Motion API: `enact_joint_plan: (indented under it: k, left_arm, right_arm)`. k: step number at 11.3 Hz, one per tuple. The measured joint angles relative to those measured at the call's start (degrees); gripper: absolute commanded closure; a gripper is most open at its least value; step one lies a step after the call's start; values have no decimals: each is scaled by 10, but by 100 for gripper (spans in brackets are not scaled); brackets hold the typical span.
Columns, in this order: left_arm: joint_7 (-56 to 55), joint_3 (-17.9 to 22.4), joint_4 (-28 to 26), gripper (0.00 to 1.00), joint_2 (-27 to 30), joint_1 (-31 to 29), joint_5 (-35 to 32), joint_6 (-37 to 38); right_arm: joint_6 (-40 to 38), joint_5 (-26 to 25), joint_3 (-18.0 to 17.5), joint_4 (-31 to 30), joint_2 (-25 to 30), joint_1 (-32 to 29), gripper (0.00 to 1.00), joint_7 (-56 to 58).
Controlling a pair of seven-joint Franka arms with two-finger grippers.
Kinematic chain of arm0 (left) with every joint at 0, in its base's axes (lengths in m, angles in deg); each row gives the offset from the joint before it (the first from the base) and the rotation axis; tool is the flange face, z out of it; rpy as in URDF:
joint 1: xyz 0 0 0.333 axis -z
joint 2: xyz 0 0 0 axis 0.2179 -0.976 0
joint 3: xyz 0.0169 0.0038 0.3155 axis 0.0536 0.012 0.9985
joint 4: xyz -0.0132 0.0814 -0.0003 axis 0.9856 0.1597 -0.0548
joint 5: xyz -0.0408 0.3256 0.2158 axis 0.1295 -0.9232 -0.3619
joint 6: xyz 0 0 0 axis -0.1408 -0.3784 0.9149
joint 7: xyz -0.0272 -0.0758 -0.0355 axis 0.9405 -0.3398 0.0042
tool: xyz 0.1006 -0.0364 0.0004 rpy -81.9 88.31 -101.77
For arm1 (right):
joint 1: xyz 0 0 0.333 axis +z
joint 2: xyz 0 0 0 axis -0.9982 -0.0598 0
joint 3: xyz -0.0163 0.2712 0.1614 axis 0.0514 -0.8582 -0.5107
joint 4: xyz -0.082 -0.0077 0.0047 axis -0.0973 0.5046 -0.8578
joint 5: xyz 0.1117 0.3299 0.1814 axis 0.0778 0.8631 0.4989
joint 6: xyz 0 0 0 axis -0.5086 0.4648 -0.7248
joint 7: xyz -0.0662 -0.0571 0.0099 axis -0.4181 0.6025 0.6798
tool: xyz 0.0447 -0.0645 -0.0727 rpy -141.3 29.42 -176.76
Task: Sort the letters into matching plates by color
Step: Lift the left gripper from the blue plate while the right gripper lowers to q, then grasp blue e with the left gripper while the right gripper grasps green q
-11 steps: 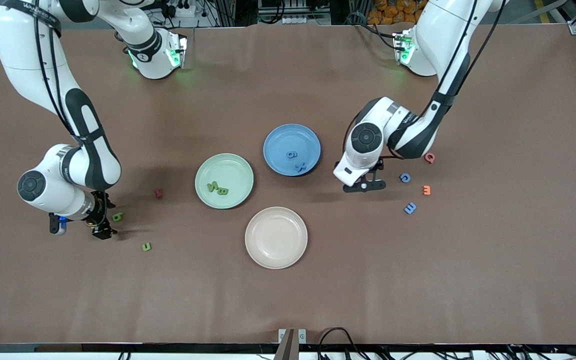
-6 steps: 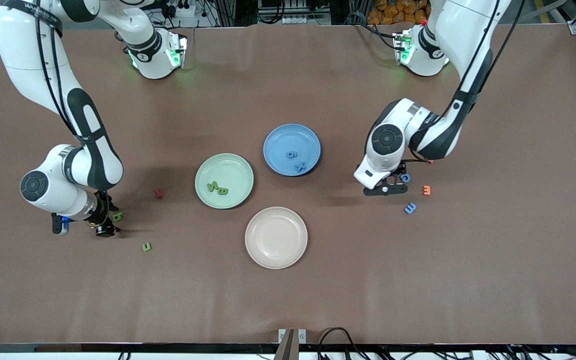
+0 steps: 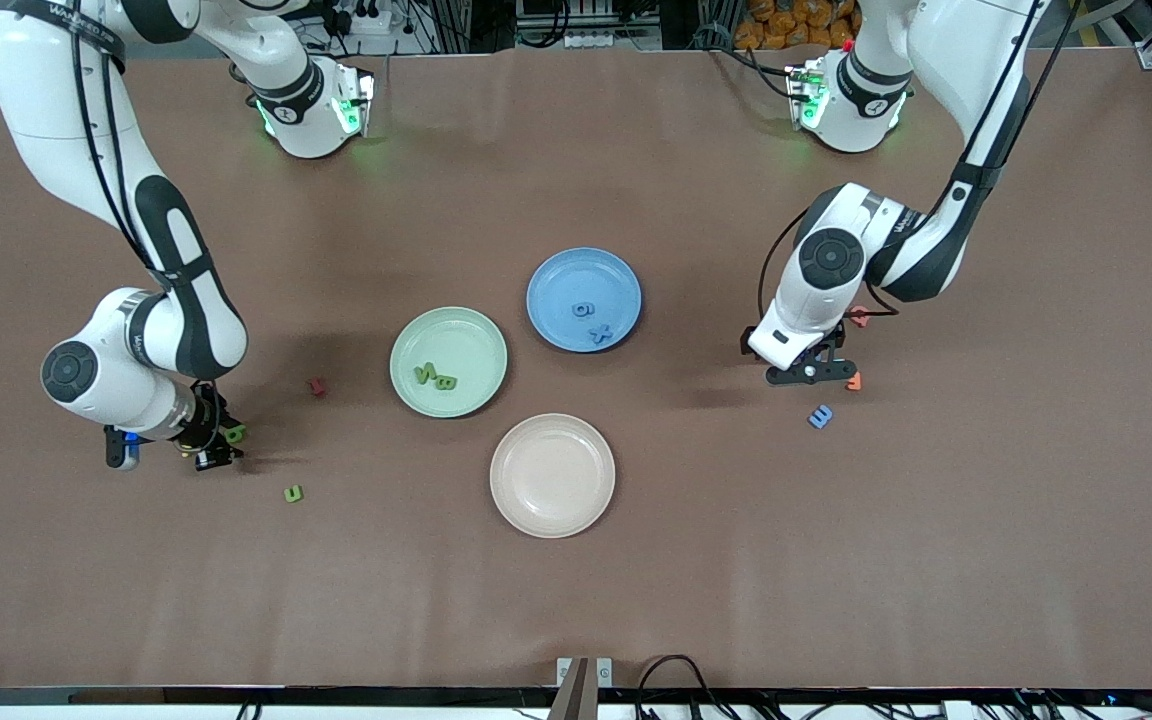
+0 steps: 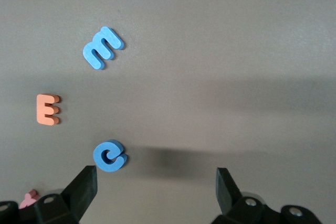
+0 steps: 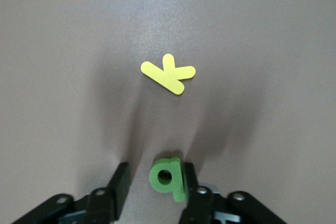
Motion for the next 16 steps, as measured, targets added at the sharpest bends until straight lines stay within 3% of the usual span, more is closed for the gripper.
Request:
enact_joint_plan:
  k: [2,8,10,16]
  left_arm:
    - [2,-1,-35,0,13,-9,-23,-40]
    - [14,-1,-96,0,17,-48,-84,-116]
    - [33,-1,-103,0,17,-58,-86,-131]
    - [58,-1,-120,13,16,-82,-86,-175]
  right_arm:
    - [-1,0,0,-1,1,0,77,3]
    - [-3,0,0,-2,3,0,79,47]
    - [-3,0,-1,-2,4,0,91,98]
    - [-93,2,-7,34,13,0,94,289]
